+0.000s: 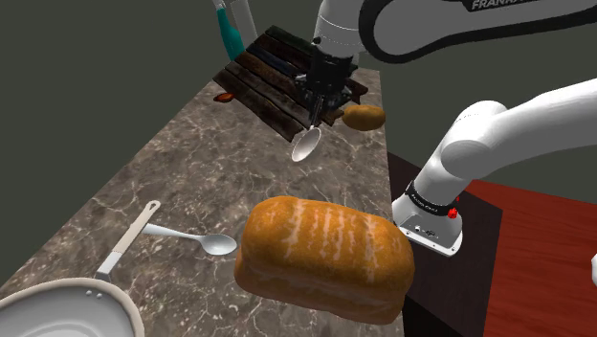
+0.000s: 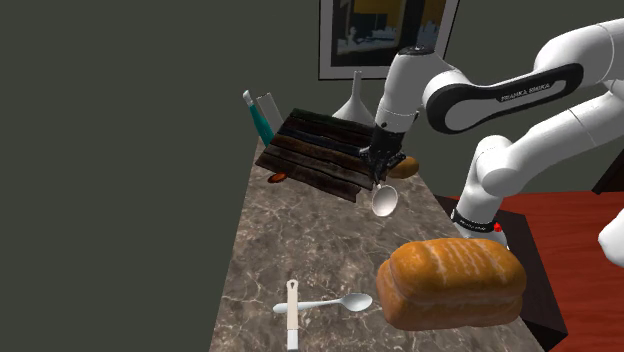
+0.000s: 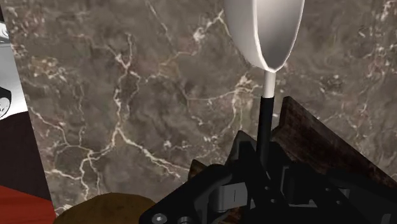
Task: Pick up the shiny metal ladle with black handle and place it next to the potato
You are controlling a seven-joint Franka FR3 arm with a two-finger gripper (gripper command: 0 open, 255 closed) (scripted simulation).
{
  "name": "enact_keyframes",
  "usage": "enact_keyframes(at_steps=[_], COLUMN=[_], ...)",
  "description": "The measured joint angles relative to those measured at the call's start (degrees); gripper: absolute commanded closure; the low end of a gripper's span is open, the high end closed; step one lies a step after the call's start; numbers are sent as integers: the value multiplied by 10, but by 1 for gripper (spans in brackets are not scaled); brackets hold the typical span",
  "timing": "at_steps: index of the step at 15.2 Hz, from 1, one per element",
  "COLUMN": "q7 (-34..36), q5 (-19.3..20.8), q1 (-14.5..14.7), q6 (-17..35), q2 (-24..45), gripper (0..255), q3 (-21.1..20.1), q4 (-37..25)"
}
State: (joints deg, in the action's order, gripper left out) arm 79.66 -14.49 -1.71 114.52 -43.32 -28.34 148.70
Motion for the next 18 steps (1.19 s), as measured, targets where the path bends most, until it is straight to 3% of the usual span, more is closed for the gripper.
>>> enact_keyframes(at_steps=[12,13,18], q7=[5,5,49], q5=[-15,-15,3], q1=[4,4,15], q6=[107,107,62], q2=[26,25,-13], gripper=[255,0,0], q3=[-27,-27,-64], q4=[66,65,37])
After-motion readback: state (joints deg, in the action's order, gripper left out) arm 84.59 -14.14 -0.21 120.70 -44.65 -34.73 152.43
